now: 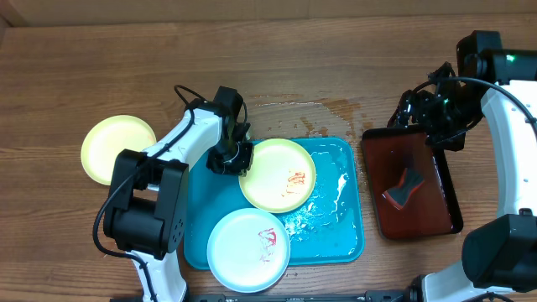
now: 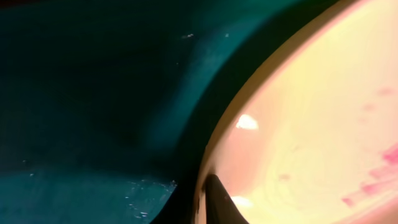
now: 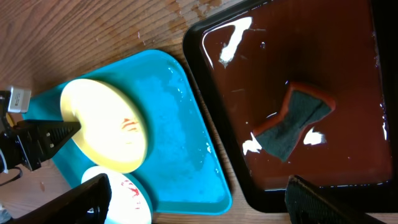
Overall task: Clean dirty plates on tray and stack at the side
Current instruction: 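Grasp the rim of the remaining yellow plate and drag it right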
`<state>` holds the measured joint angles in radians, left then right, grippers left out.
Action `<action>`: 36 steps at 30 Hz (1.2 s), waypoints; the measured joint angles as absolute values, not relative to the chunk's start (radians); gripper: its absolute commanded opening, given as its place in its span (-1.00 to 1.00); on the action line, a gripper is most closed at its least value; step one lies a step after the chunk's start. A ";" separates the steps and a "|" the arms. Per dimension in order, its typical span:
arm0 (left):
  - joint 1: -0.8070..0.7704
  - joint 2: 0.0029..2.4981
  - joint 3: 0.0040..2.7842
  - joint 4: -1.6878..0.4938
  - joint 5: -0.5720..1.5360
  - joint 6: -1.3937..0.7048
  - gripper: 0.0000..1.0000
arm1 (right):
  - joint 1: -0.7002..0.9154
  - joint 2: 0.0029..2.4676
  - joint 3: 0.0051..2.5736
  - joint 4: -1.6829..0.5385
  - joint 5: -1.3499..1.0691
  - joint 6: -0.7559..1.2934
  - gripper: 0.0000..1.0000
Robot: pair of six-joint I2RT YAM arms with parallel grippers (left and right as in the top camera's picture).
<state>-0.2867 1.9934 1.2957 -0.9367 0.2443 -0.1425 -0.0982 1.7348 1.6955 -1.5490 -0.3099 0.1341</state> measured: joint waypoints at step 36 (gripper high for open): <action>-0.249 2.028 1.297 -0.894 0.532 -0.120 -0.91 | -0.098 1.735 1.695 -1.550 -0.310 0.134 0.68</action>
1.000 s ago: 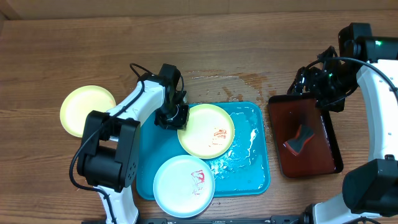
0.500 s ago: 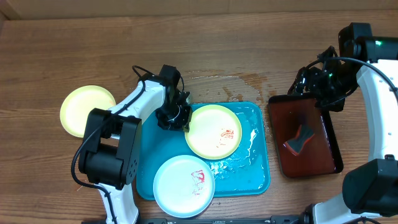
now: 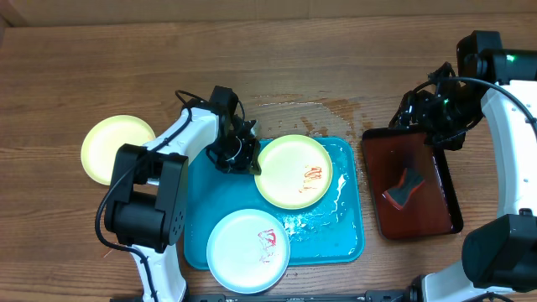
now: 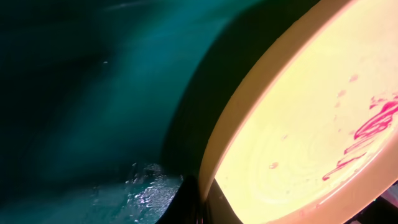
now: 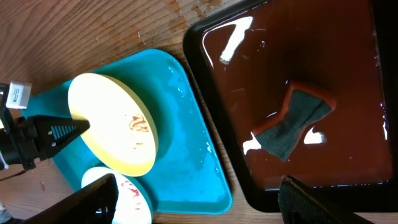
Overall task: Clean dirty plates on tray and stack at the side
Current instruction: 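Grasp the rim of the remaining yellow plate and drag it right, then lower the right gripper onto the sponge on the dark tray and grasp it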
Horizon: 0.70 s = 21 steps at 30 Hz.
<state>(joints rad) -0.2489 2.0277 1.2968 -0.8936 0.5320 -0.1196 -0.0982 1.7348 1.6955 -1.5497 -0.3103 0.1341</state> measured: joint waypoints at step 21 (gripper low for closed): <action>-0.247 2.028 1.297 -0.897 0.563 -0.038 -0.92 | -0.098 1.735 1.695 -1.518 -0.360 0.133 0.68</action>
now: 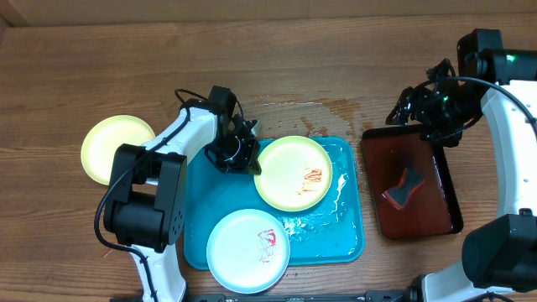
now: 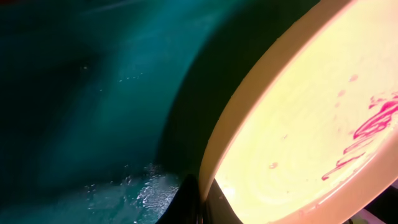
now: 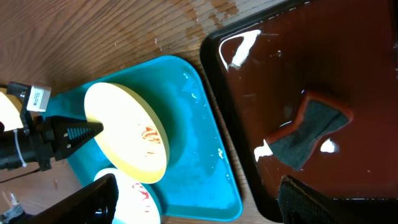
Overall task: Clean dirty plates on tray and stack at the side
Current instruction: 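Lower the right gripper onto the sponge on the dark tray and grasp it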
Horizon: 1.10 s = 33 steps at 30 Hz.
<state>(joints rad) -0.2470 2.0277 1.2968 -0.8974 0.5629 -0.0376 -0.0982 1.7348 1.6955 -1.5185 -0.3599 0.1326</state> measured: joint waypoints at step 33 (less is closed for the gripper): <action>-0.341 2.005 1.309 -0.917 0.265 -0.261 -0.91 | -0.098 1.735 1.551 -1.448 -0.197 0.292 0.38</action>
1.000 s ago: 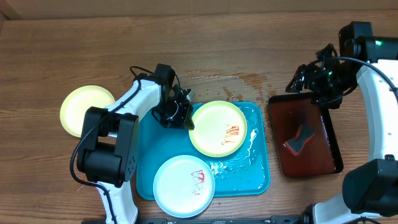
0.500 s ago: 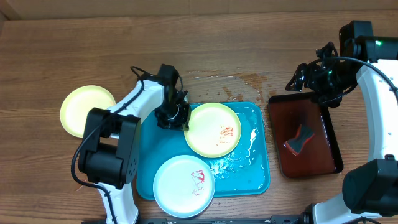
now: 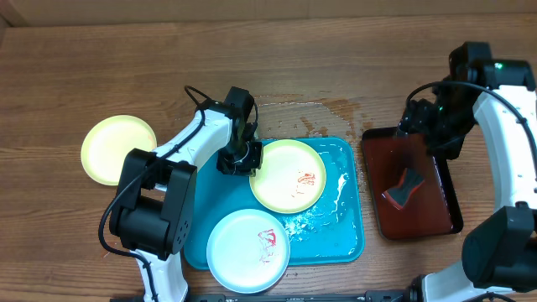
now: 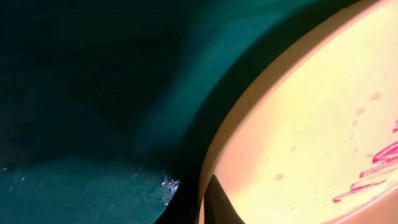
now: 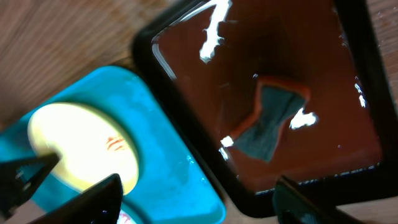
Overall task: Clean dirty plates on tray and stack at the side
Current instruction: 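Lower the right gripper onto the sponge on the dark tray and grasp it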
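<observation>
A yellow plate (image 3: 289,174) smeared with red lies on the blue tray (image 3: 344,243). My left gripper (image 3: 245,158) is shut on its left rim; in the left wrist view one dark finger (image 4: 216,202) lies over the rim of that yellow plate (image 4: 311,137). A white plate (image 3: 248,239) with a red smear sits at the tray's front. A clean yellow plate (image 3: 118,149) rests on the table at the left. My right gripper (image 5: 198,182) hangs open above the dark tray (image 5: 348,81), short of the sponge (image 5: 268,124).
Water is pooled on the blue tray's right half (image 3: 336,197) and splashed on the wood behind it (image 3: 319,113). The dark tray (image 3: 445,210) holding the sponge (image 3: 405,185) stands right of the blue tray. The table is brown wood.
The stained yellow plate sits a little further left and looks lower, with my left gripper still on its rim. My right gripper has moved down over the dark tray and turned.
My left gripper held the stained yellow plate's left rim on the tray throughout. Then the plate stood further right and tipped up, and stayed so. Now it is lower again. My right gripper stayed open behind the dark tray, and is now over it.
</observation>
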`<state>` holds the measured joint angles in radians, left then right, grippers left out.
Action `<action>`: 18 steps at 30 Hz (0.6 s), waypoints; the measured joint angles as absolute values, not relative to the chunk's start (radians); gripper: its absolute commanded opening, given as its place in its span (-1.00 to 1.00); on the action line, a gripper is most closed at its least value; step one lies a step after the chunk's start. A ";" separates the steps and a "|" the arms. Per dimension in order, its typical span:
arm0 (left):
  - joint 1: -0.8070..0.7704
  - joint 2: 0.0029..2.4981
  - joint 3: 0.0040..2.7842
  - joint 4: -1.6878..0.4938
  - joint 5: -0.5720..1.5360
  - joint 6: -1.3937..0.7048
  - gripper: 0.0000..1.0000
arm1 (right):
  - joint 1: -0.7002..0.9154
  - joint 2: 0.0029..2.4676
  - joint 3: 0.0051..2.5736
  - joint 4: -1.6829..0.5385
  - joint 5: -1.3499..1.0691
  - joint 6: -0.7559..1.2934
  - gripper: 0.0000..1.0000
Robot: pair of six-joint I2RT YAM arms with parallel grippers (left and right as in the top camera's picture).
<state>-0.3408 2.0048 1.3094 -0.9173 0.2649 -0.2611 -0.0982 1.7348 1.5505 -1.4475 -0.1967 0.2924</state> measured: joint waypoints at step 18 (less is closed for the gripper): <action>-0.341 2.005 1.309 -0.914 0.269 -0.260 -0.92 | -0.098 1.735 1.130 -1.227 -0.264 0.379 0.63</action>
<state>-0.3408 2.0048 1.3090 -0.9138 0.2687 -0.2596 -0.0982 1.7348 1.1301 -1.2270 -0.2638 0.3790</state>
